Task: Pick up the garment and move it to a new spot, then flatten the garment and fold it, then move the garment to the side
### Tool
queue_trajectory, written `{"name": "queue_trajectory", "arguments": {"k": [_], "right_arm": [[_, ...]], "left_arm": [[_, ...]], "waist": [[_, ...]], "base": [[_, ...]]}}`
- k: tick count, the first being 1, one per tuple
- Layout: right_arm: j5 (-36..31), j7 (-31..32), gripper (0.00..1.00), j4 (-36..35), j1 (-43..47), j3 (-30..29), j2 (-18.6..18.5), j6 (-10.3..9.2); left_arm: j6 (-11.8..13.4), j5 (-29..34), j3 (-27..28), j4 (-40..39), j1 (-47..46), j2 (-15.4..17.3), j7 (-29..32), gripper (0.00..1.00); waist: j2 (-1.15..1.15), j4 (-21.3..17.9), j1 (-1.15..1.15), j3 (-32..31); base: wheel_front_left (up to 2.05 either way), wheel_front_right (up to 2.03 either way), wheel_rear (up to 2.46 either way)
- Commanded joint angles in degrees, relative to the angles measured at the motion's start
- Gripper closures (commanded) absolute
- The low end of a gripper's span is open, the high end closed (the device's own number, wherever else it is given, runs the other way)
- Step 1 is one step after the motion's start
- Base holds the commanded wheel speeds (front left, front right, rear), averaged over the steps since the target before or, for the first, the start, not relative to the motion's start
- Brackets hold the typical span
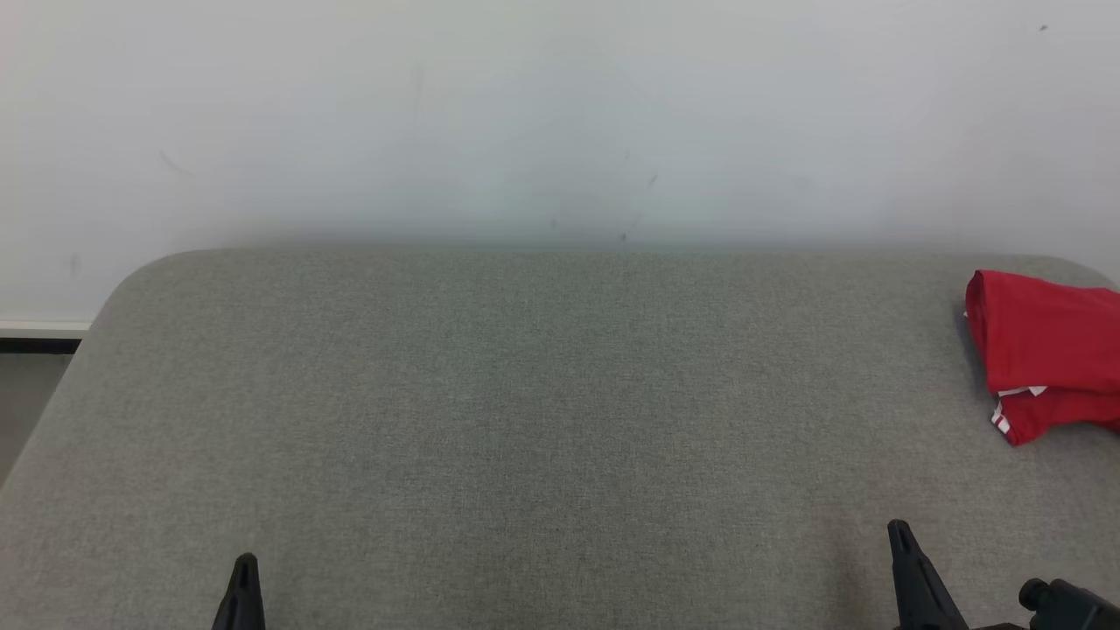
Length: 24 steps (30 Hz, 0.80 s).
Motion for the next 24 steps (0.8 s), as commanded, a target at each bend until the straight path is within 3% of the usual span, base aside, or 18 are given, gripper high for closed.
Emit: {"name": "queue_trajectory", "arguments": {"k": [1, 24], "right_arm": [[1.49, 0.22, 1.0, -0.57, -1.48, -0.3, -0.36, 0.01], [19.34, 2.55, 1.0, 1.91, -5.0, -1.64, -0.47, 0.02]], "left_arm": [[-0.12, -1.45, 0.34, -0.61, -1.7, 0.09, 0.33, 1.0], [-0.55, -20.26, 1.63, 1.1, -4.86, -0.73, 5.08, 1.0]], "waist": [[0.0, -0.02, 0.0, 0.02], [0.0, -0.78, 0.0, 0.71]], "base": [[0.0, 0.0, 0.0], [0.0, 0.0, 0.0]]}}
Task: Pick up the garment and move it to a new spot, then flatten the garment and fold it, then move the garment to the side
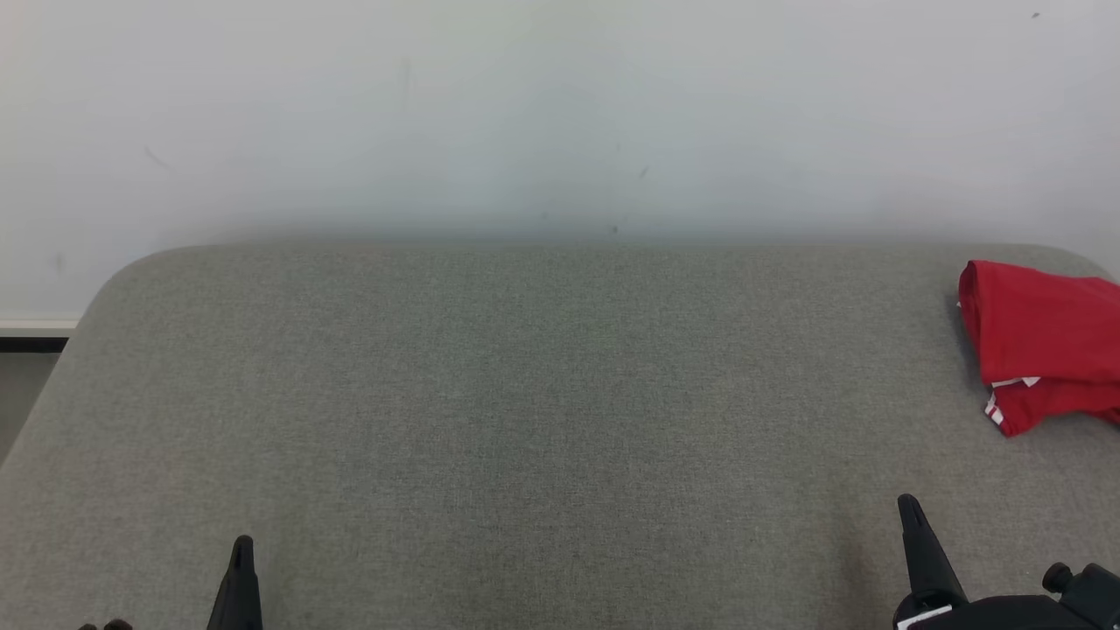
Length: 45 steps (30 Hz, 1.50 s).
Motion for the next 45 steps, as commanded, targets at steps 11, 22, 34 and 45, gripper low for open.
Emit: {"name": "queue_trajectory", "arguments": {"k": [11, 22, 34, 45], "right_arm": [[9.08, 1.17, 1.0, 0.7, -2.81, -0.93, -0.4, 0.02], [14.87, 2.01, 1.0, 1.53, -3.96, -1.44, -0.37, 0.02], [21.19, 3.0, 1.0, 2.44, -5.18, -2.02, -0.31, 0.03], [26.27, 3.72, 1.0, 3.22, -6.19, -2.52, -0.25, 0.03]], "left_arm": [[-0.31, -9.72, 0.88, 0.35, -2.95, -0.37, 2.35, 1.0], [-0.51, -15.85, 1.32, 0.95, -3.95, -0.64, 3.93, 1.0], [-0.6, -22.49, 1.78, 1.58, -5.04, -0.94, 5.68, 1.0], [-0.74, -27.92, 2.17, 2.11, -6.02, -1.18, 7.06, 1.0]], "waist": [[0.0, -0.43, 0.0, 0.39], [0.0, -0.75, 0.0, 0.69], [0.0, -1.15, 0.0, 1.05], [0.0, -1.51, 0.0, 1.38]], "base": [[0.0, 0.0, 0.0], [0.0, 0.0, 0.0], [0.0, 0.0, 0.0], [0.0, 0.0, 0.0]]}}
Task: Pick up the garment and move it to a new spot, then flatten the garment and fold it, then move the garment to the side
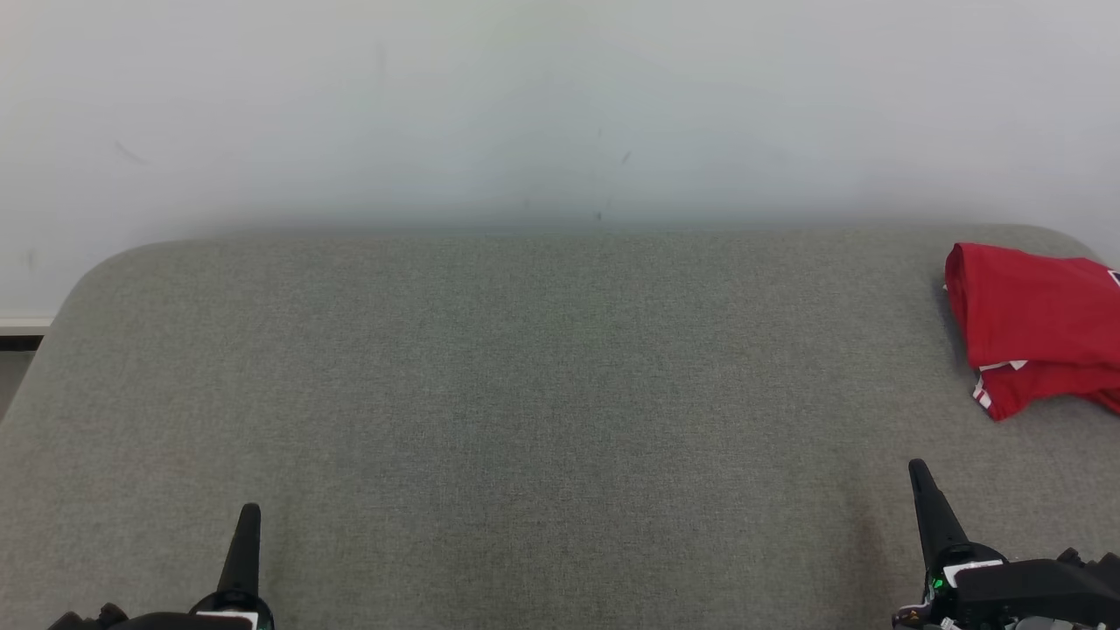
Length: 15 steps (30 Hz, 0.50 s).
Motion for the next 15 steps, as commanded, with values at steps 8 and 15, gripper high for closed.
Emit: {"name": "queue_trajectory", "arguments": {"k": [8, 15], "right_arm": [[4.18, 0.71, 1.0, 0.39, -1.46, -0.56, -0.19, 0.03], [7.07, 1.12, 1.0, 0.82, -2.04, -0.83, -0.14, 0.04]], "left_arm": [[-0.3, -4.41, 0.47, 0.24, -1.71, -0.24, 1.18, 1.0], [-0.4, -7.46, 0.69, 0.57, -2.16, -0.37, 1.86, 1.0]], "waist": [[0.0, -0.28, 0.0, 0.25], [0.0, -0.51, 0.0, 0.46]], "base": [[0.0, 0.0, 0.0], [0.0, 0.0, 0.0]]}}
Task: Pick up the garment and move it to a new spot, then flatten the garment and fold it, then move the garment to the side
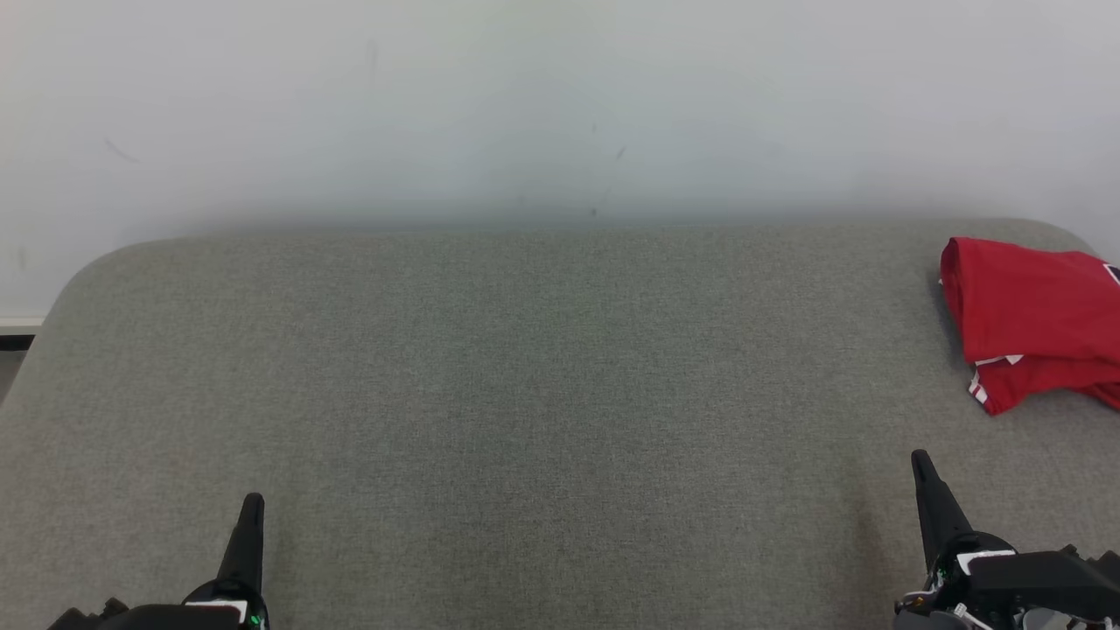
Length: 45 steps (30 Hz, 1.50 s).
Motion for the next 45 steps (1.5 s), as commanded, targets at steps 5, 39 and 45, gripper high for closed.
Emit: {"name": "queue_trajectory", "arguments": {"k": [5, 39, 45], "right_arm": [[2.3, 0.45, 1.0, 0.2, -0.97, -0.33, -0.13, 0.04], [7.49, 1.32, 1.0, 1.03, -1.99, -0.98, 0.09, 0.04], [7.46, 1.36, 1.0, 1.04, -1.99, -1.01, 0.12, 0.04]], "left_arm": [[-0.41, -2.46, 0.33, 0.21, -1.12, -0.16, 0.59, 1.0], [-0.4, -8.27, 0.72, 0.77, -2.0, -0.44, 2.04, 1.0], [-0.4, -8.27, 0.72, 0.77, -1.99, -0.44, 2.04, 1.0]], "waist": [[0.0, -0.15, -0.01, 0.14], [0.0, -0.66, -0.01, 0.6], [0.0, -0.66, -0.01, 0.6]], "base": [[0.0, 0.0, 0.0], [0.0, 0.0, 0.0], [0.0, 0.0, 0.0]]}}
